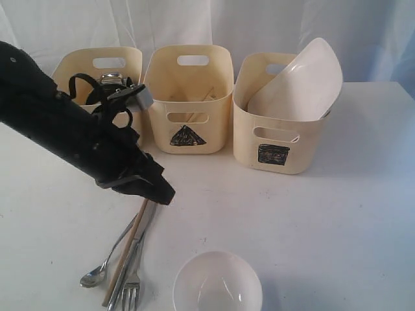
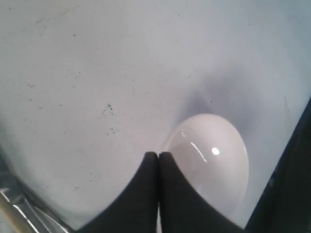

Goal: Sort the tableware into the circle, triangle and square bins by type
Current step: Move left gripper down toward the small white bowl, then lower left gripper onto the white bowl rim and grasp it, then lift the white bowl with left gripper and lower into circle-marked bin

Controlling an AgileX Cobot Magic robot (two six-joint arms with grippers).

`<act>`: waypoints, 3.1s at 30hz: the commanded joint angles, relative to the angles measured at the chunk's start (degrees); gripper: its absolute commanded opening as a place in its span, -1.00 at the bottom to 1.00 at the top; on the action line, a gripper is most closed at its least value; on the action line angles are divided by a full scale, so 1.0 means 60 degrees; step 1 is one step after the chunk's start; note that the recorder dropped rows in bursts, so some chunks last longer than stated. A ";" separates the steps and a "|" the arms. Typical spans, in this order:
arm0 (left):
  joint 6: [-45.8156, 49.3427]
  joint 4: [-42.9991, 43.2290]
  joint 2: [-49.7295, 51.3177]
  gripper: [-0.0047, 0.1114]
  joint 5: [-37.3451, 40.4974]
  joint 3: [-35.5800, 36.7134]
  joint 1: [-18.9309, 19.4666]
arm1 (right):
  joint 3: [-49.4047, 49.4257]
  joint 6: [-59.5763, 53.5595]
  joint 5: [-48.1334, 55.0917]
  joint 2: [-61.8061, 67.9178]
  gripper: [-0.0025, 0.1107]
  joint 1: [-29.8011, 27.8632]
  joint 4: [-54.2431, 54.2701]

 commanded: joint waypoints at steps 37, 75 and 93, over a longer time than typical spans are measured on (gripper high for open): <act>-0.1060 0.0337 0.2063 -0.09 -0.0030 0.0051 -0.1734 | 0.0065 0.0000 -0.0058 -0.0040 -0.96 -0.0041 0.0019; -0.1576 0.1945 0.0212 -0.92 -0.0944 -0.1377 -0.0432 | 0.0065 0.0000 -0.0058 -0.0040 -0.96 -0.0041 0.0019; -0.1553 0.2572 -0.0283 -0.92 -0.4335 -0.2559 0.2682 | 0.0065 0.0000 -0.0058 -0.0040 -0.96 -0.0041 0.0019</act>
